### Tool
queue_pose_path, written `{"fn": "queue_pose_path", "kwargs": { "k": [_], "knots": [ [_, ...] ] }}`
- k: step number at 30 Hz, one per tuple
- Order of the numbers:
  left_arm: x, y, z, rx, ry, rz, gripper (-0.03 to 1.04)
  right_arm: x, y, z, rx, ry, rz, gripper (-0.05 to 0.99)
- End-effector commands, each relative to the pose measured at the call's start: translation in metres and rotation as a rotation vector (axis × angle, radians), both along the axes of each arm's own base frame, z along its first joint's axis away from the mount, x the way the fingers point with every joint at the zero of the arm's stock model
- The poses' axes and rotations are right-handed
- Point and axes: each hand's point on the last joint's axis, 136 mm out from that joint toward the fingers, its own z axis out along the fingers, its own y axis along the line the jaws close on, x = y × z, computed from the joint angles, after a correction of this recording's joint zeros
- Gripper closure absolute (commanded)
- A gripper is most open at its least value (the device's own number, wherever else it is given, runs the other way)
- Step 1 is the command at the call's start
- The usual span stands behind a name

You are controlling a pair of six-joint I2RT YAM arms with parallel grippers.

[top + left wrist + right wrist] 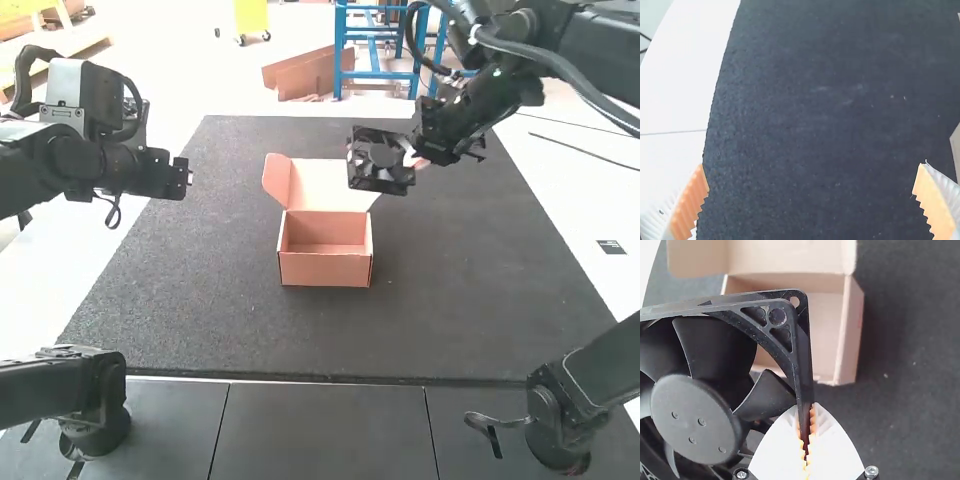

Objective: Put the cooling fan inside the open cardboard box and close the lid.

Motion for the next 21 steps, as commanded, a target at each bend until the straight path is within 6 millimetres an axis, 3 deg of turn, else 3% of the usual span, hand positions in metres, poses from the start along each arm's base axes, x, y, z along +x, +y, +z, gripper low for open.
{"fn": "queue_pose_path", "kwargs": {
  "k": [1, 11, 21],
  "knots": [
    [-0.005, 0.003, 0.013, 0.043, -0.045, 0.000, 0.04, 0.002, 0.019, 0.002, 0.000, 0.005, -0.003, 0.95],
    [-0.018, 0.008, 0.016, 0.059, -0.056, 0.006, 0.04, 0.007, 0.062, -0.033, -0.057, 0.090, 0.045, 0.95],
    [-0.018, 0.008, 0.021, 0.053, -0.066, 0.012, 0.04, 0.029, 0.082, -0.069, -0.098, 0.147, 0.052, 0.95]
  ]
}}
